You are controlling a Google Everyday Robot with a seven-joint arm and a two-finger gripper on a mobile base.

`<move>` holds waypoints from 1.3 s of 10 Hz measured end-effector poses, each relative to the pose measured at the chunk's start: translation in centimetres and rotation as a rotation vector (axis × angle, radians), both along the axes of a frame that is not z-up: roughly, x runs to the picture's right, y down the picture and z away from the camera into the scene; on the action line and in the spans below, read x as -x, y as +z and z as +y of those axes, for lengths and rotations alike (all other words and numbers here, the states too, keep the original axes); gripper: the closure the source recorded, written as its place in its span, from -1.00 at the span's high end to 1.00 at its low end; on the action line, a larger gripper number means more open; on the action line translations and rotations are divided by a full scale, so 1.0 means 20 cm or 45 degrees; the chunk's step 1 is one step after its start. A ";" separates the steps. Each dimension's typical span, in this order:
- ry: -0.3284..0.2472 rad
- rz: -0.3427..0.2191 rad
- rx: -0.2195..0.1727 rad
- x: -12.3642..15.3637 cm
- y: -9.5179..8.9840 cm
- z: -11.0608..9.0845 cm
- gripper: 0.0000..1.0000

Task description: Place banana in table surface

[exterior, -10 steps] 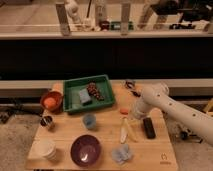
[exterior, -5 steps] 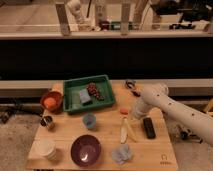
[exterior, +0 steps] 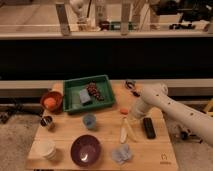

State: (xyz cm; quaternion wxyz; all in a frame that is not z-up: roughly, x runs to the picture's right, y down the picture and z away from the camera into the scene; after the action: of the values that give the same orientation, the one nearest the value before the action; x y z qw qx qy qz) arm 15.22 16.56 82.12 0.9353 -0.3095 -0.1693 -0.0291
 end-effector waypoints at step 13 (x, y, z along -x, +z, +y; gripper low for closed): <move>-0.247 -0.106 -0.079 -0.01 0.09 0.03 0.48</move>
State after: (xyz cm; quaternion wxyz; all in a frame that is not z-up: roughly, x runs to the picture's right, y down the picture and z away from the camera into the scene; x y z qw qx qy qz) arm 15.34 17.15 83.85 0.9293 -0.2938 -0.1764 -0.1376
